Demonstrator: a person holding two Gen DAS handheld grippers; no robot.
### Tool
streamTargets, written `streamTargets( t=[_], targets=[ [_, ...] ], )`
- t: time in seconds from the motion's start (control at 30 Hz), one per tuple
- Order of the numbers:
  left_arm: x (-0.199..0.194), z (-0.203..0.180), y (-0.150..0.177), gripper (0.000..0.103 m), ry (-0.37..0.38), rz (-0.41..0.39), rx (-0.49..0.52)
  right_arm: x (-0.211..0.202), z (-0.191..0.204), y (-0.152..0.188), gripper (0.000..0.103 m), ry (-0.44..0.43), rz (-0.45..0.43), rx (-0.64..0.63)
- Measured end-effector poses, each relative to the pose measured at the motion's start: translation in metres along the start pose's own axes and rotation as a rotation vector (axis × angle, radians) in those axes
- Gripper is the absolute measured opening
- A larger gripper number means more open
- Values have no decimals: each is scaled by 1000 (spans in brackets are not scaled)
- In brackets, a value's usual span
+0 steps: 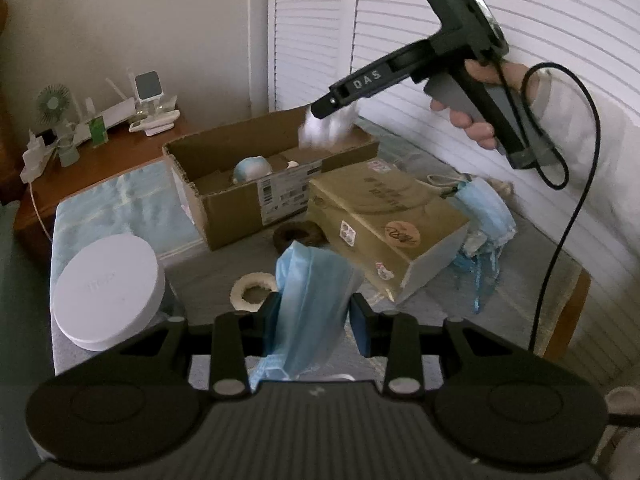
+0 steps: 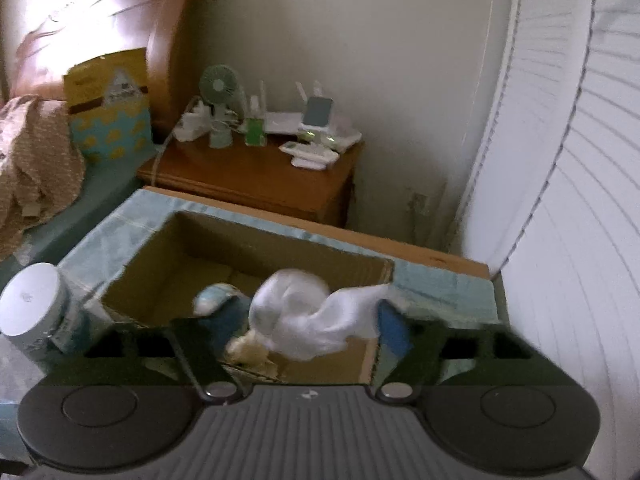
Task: Organize soft objects
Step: 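Carry the white cloth into the cardboard box and open the right gripper while the left holds the pouch, then carry the light blue pouch into the cardboard box and open the left gripper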
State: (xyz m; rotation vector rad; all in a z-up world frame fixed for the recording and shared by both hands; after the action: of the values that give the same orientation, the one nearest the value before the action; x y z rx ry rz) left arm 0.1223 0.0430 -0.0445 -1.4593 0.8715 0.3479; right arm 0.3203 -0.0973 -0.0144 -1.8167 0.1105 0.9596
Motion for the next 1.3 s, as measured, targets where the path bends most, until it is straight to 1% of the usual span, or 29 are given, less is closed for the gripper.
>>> streamTargets(
  t=[0.03,0.13,0.17,0.3,0.5,0.7,0.77,0.9,1.07,1.3],
  targets=[
    [1,0,0,35,-2,1,-1,0,-1,3,96,2,0,6],
    [4,4,-2,36,-6,7,-10,-6,-1,14,102,-6,-9,26],
    [5,4,-2,36,-6,10,-13,-10,-1,17,103,-5,-13,33],
    [7,5,-7,36,-6,13,-12,-29,3,32,103,3,-19,48],
    [8,8,-22,36,-15,14,-4,-64,20,61,103,19,-26,76],
    [16,8,-54,36,-20,11,42,-98,37,88,103,-3,-47,115],
    [22,5,-69,36,-15,3,69,-109,40,96,103,6,-65,118],
    [41,0,-104,36,-2,-11,92,-123,38,111,103,16,-70,135],
    [80,-4,-146,36,25,-5,118,-134,31,125,103,43,-64,148],
    [137,-6,-179,36,-1,27,174,-141,15,136,103,59,-71,204]
  ],
)
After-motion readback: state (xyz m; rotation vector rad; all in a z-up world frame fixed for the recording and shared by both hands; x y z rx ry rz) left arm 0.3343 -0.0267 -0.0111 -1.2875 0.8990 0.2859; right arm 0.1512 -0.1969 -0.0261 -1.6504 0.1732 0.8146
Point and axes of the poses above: each gripper's, at about its wrist camera, not at the fingertips, and x roughly the way its jaws point, z to its left, y to its underside, the point moved 6 cm from there along x, roughly the way its jaws point, and after that the axes turned 6 degrees about -x, right-handed, at the moved point
